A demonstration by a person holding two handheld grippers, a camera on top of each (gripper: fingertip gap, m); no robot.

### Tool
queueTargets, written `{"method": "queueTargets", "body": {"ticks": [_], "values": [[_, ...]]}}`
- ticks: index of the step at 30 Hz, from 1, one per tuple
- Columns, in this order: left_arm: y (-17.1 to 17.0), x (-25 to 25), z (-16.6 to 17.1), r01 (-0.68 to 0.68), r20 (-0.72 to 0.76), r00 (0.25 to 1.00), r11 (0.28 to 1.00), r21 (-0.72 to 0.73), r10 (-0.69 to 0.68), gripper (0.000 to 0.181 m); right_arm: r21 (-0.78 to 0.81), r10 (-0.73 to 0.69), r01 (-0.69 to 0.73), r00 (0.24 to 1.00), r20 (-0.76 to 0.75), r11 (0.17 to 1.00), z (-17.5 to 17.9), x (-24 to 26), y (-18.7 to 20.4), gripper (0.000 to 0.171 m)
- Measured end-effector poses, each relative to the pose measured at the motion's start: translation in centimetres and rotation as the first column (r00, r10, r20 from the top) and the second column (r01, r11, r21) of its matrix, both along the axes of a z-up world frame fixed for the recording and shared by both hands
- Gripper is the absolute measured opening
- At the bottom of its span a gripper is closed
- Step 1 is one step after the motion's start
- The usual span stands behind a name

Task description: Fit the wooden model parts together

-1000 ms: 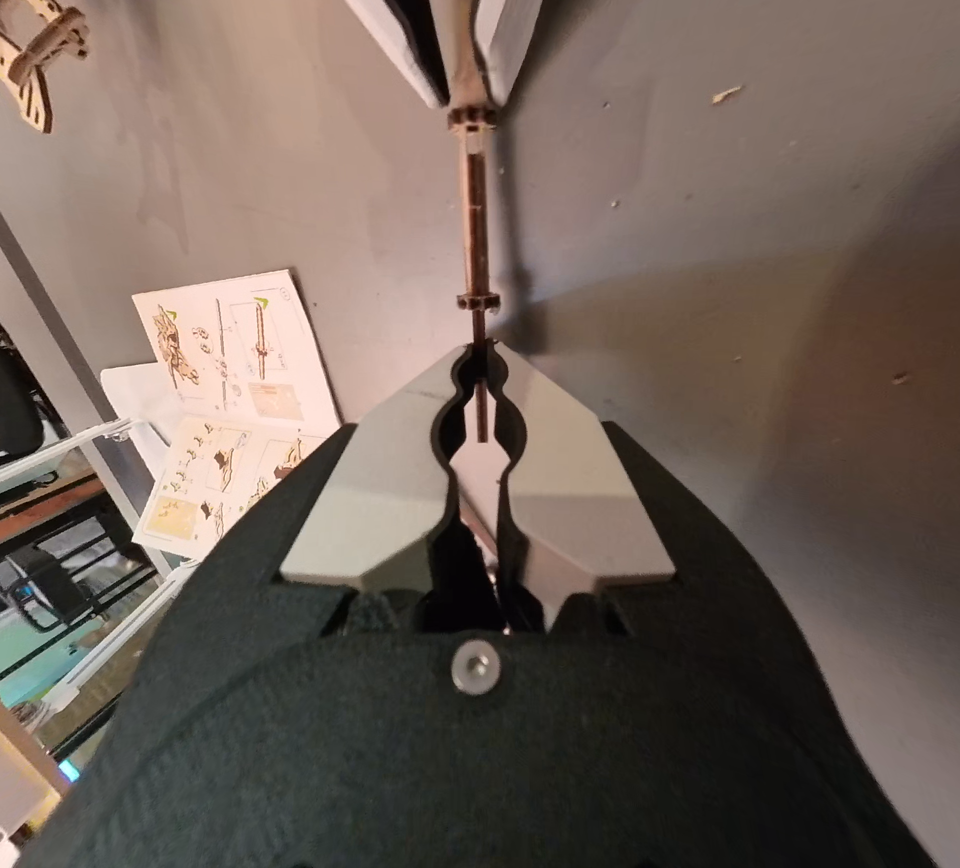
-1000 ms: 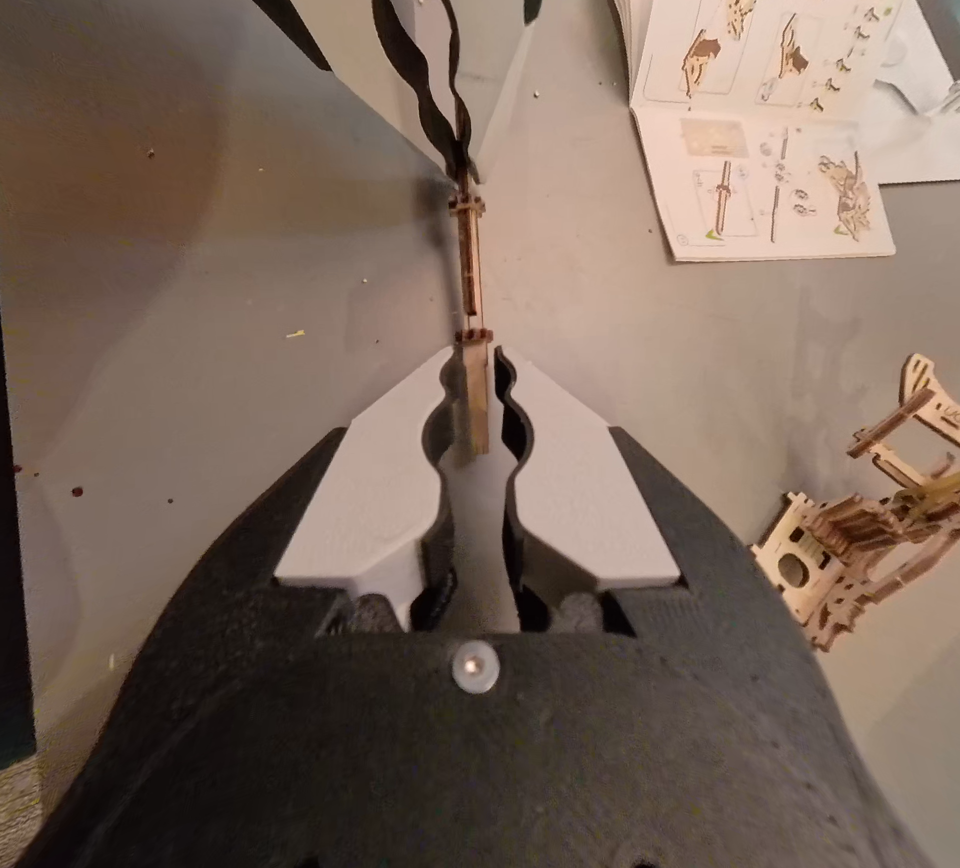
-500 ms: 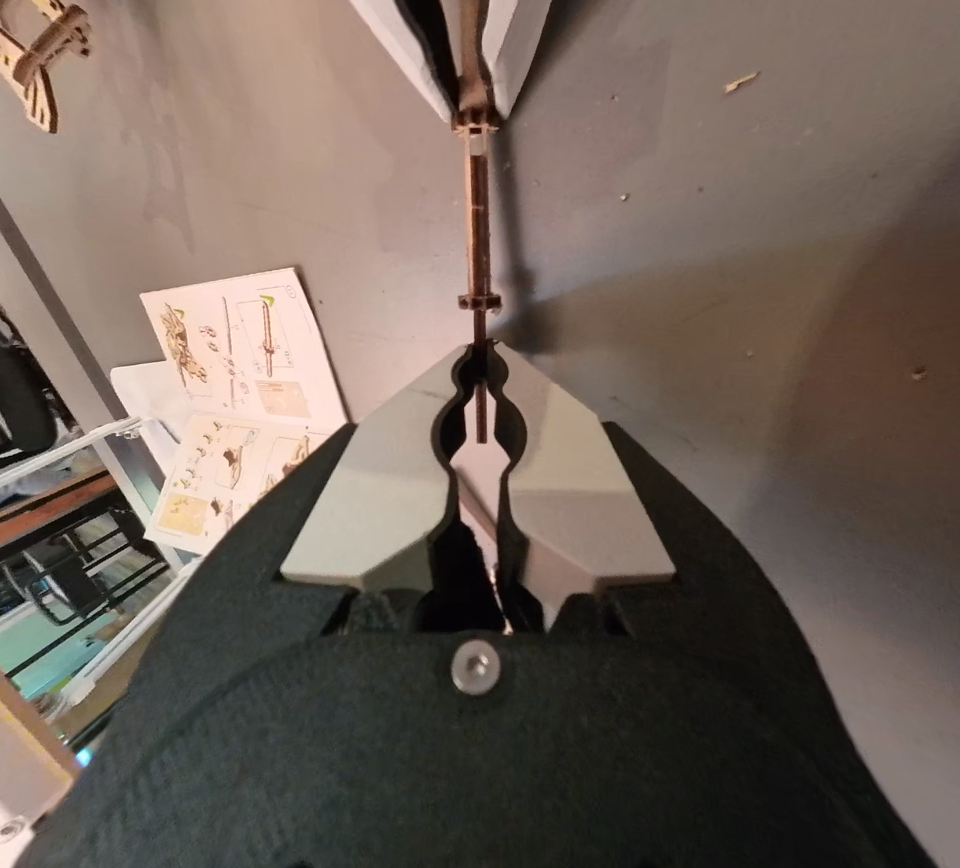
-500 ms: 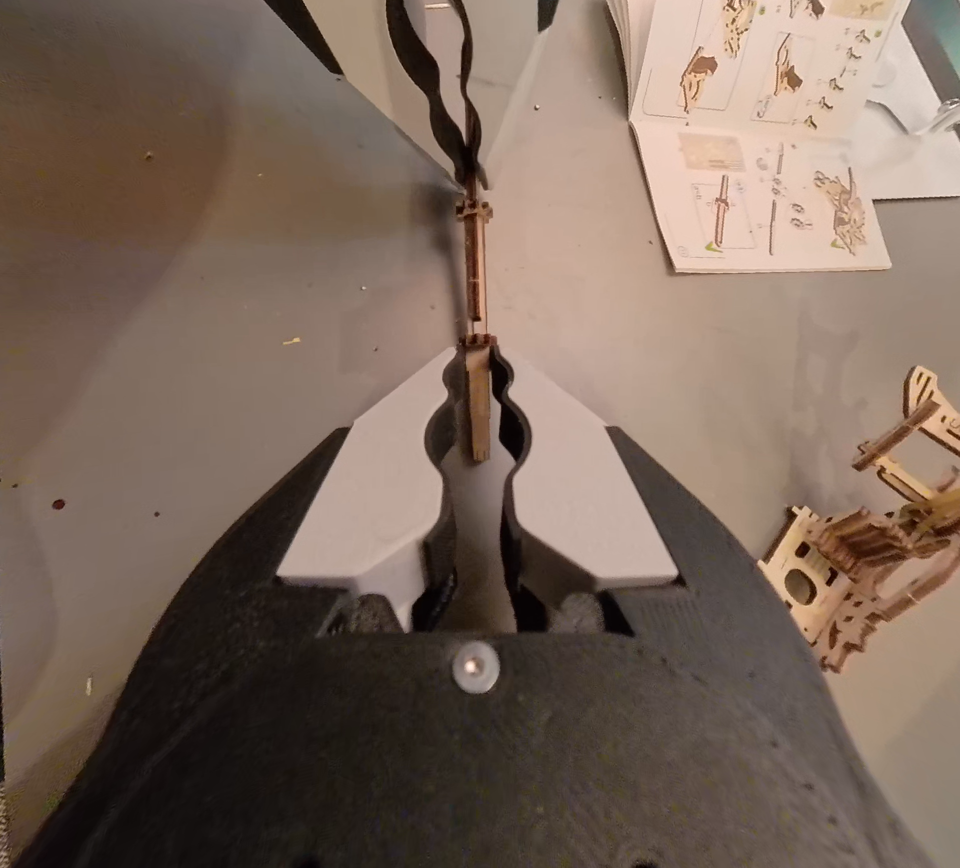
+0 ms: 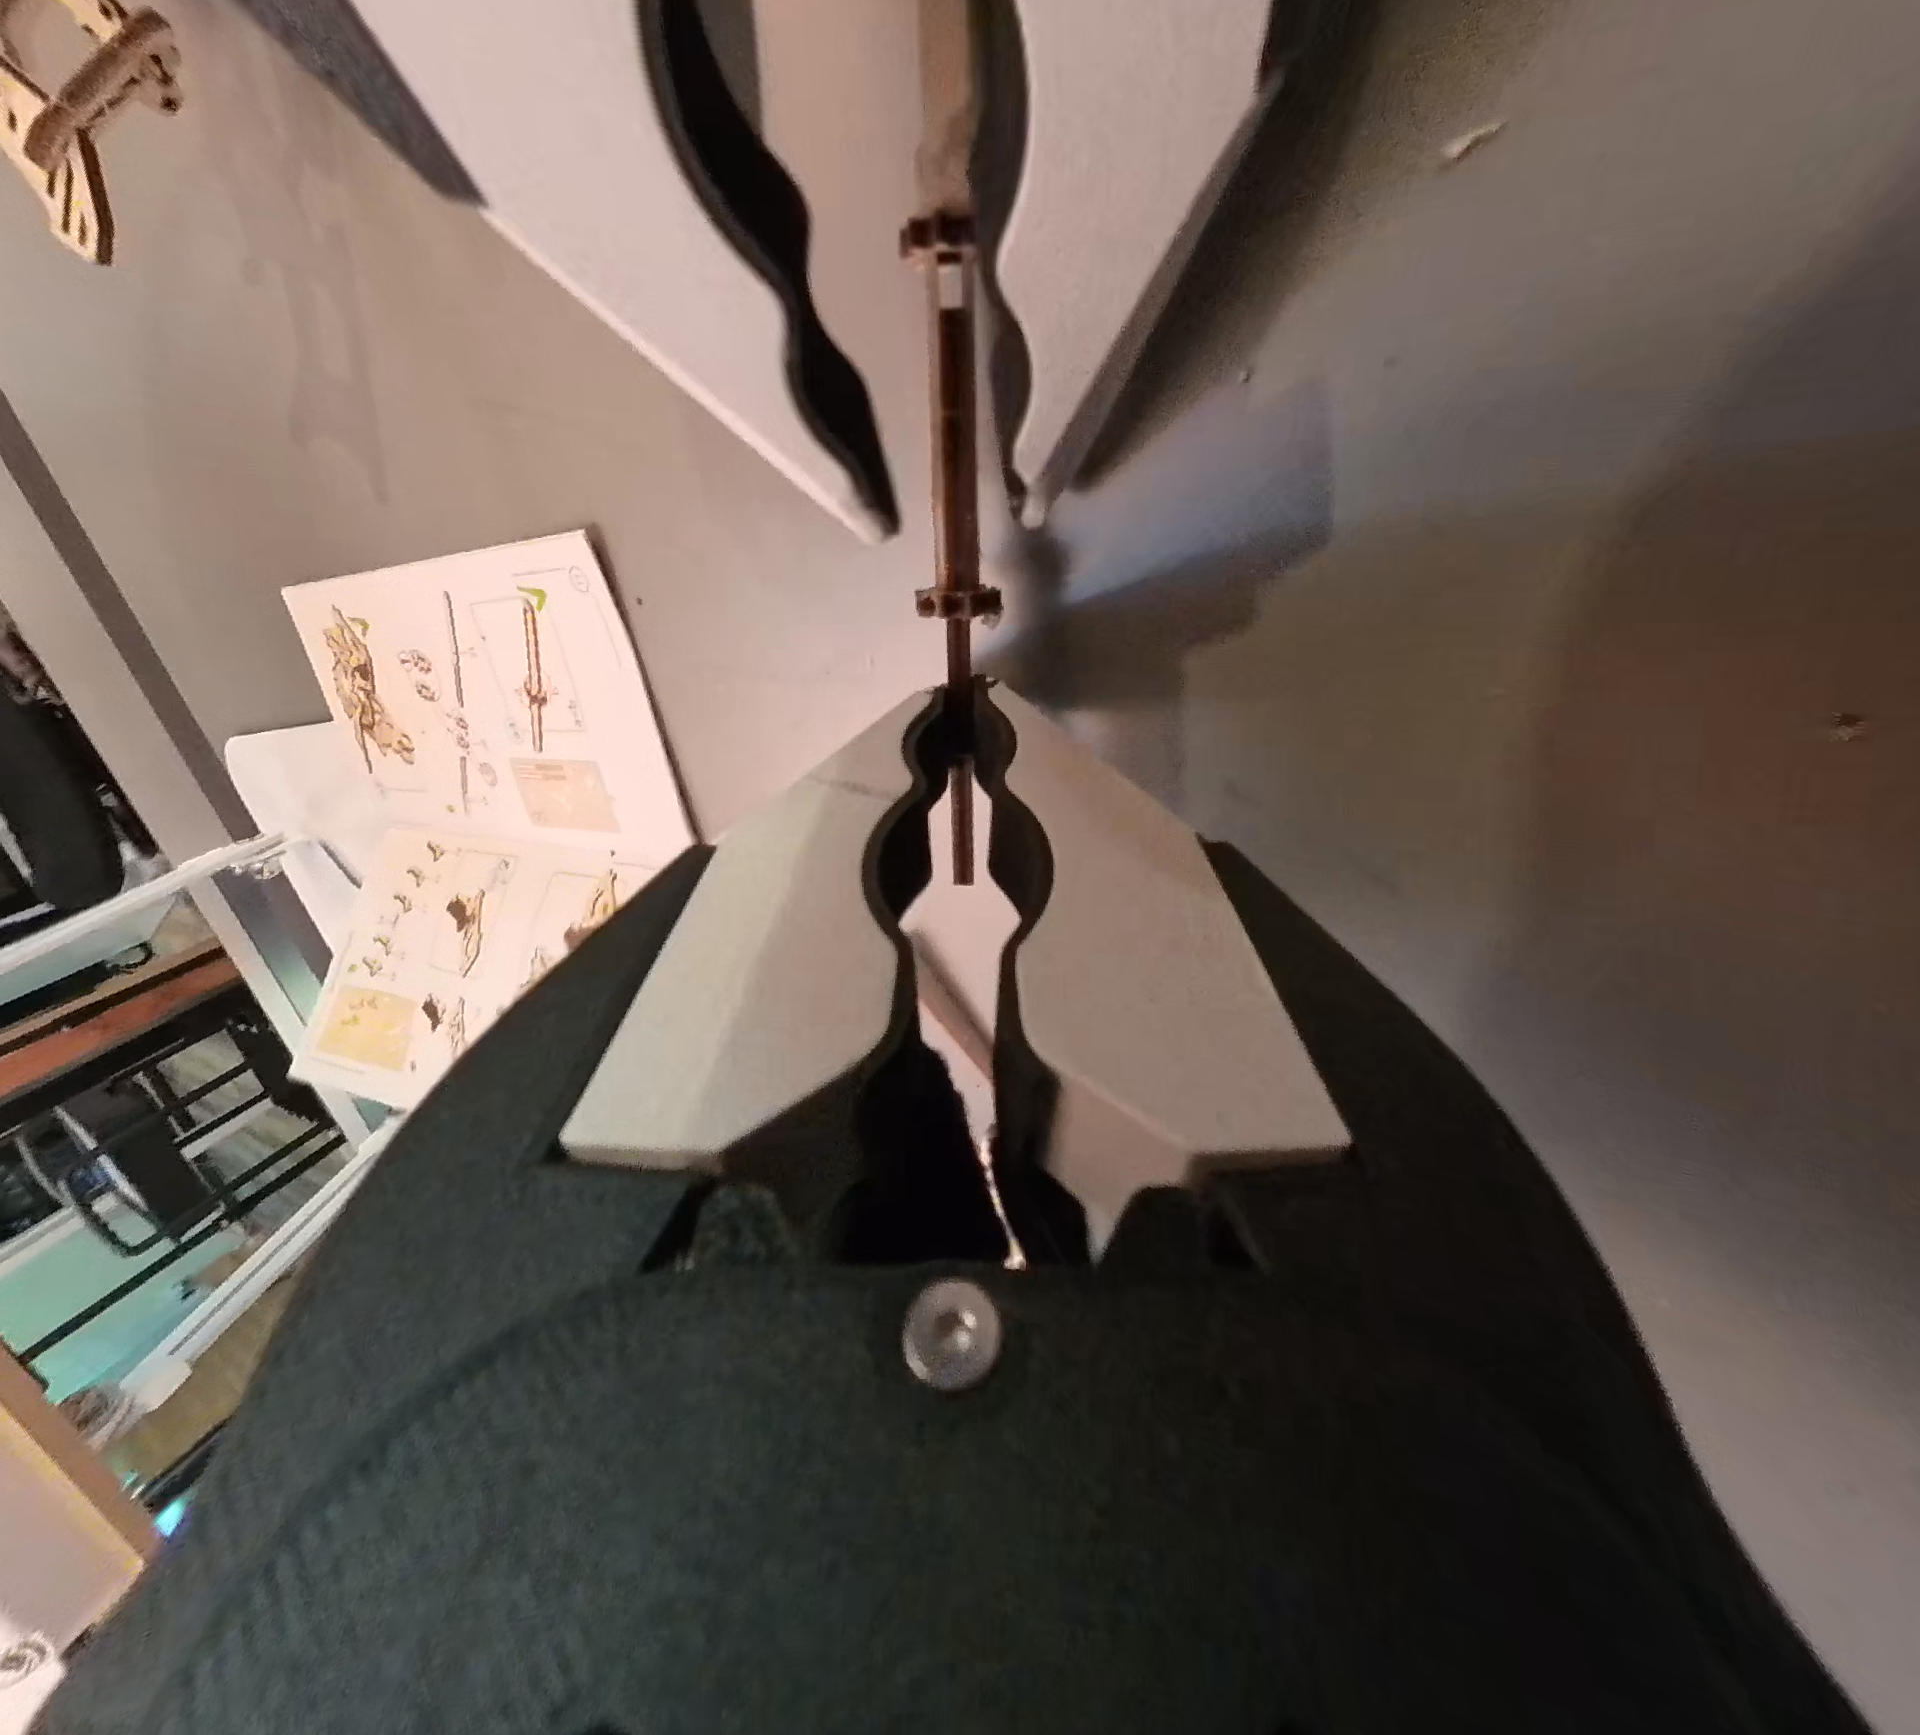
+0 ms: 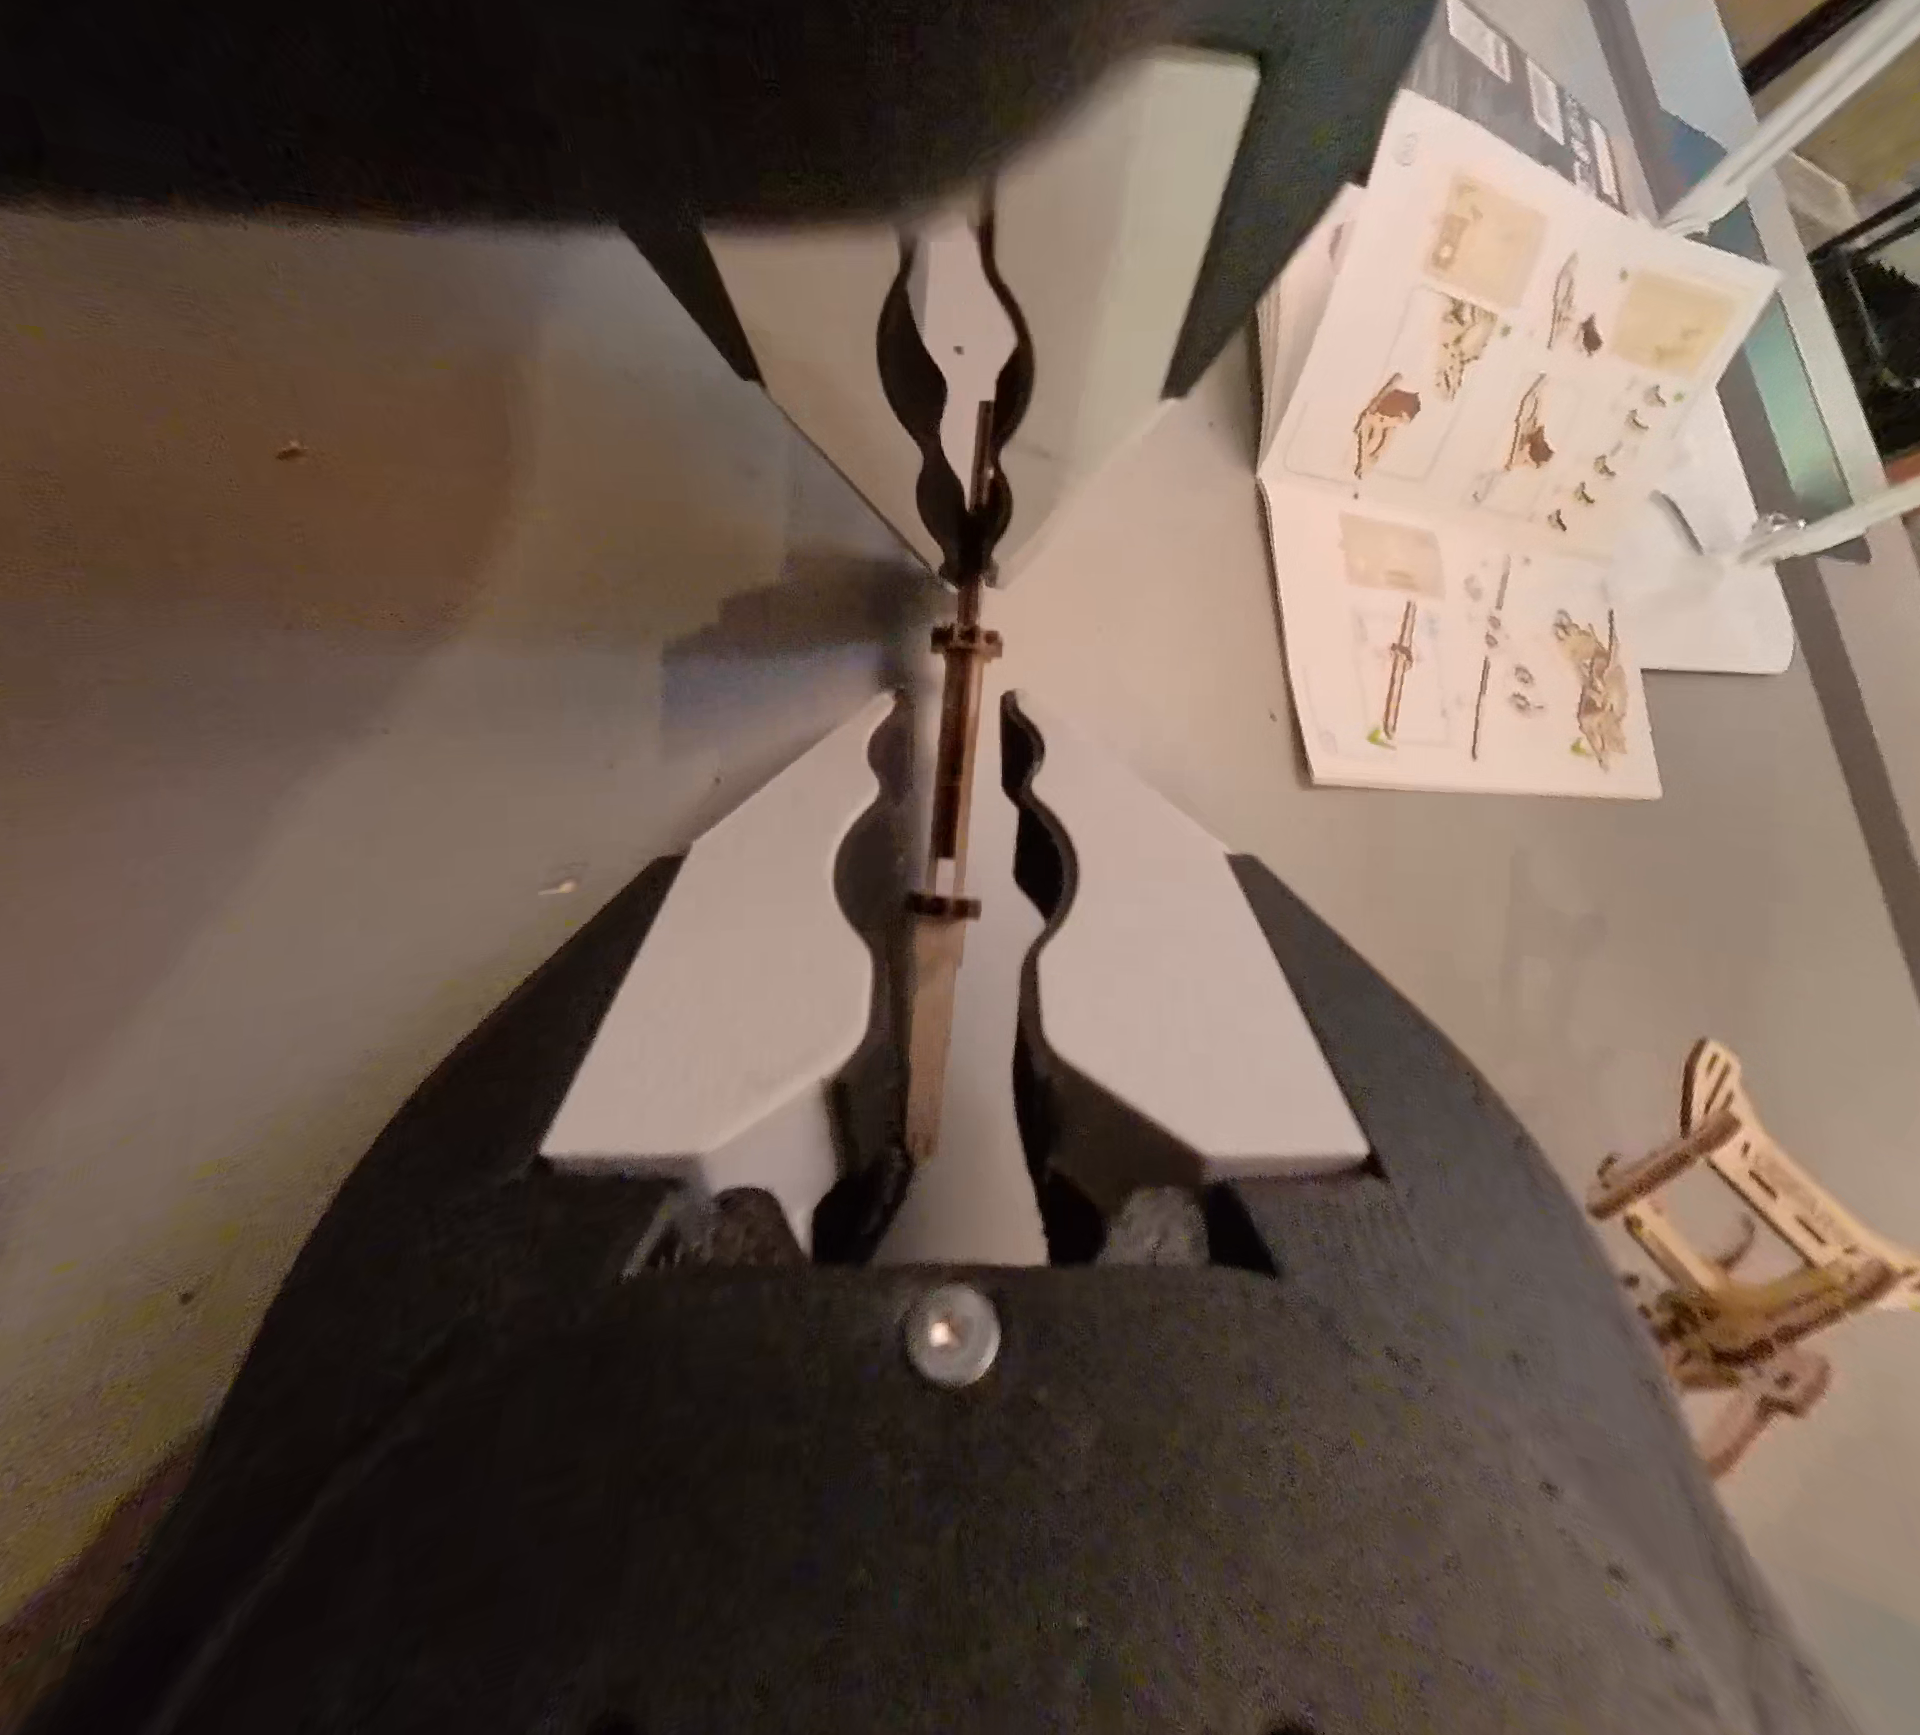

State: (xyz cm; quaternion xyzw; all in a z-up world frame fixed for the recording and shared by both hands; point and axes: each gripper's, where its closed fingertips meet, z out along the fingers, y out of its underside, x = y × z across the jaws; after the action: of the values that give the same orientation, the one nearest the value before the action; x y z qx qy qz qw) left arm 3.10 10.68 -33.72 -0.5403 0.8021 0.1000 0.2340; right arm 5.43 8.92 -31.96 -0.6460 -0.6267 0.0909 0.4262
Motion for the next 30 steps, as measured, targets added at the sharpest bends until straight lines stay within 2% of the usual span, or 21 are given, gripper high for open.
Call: {"method": "queueTargets", "body": {"ticks": [2,4,6,9,13,19,30], "values": [[0.1,-0.1,0.0,-0.001,0.003,1.000,1.000,-0.003,0.001,0.001,0.025,0.024,-0.024,1.000,0.003,0.999,0.0,-0.3,0.2,0.004],[0.1,-0.1,0.0,-0.007,0.002,1.000,1.000,-0.003,0.007,0.002,0.032,0.038,-0.038,0.999,0.004,0.999,0.0,-0.4,0.1,0.004],[-0.2,0.1,0.0,0.005,0.017,1.000,1.000,-0.013,-0.005,0.002,-0.004,0.044,-0.045,0.999,-0.021,0.999,-0.1,-0.6,0.0,0.014],[-0.3,0.2,0.0,0.008,0.028,1.000,0.999,-0.032,-0.007,0.001,-0.033,0.040,-0.041,0.999,-0.031,0.999,-0.5,-0.5,0.0,0.006],[-0.7,0.3,0.1,0.018,0.058,0.998,0.996,-0.089,-0.013,0.002,-0.066,0.038,-0.043,0.997,-0.069,0.997,-0.5,-0.4,0.1,0.004],[-1.0,1.5,1.5,0.038,0.249,0.968,0.985,-0.168,0.005,0.005,-0.130,0.038,-0.061,0.984,-0.174,0.990,0.7,-0.5,0.3,0.004],[-1.2,1.0,0.8,0.019,0.269,0.962,0.977,-0.213,0.040,0.001,-0.115,0.065,-0.087,0.982,-0.177,0.990,0.8,-0.9,-0.1,0.004]]}}
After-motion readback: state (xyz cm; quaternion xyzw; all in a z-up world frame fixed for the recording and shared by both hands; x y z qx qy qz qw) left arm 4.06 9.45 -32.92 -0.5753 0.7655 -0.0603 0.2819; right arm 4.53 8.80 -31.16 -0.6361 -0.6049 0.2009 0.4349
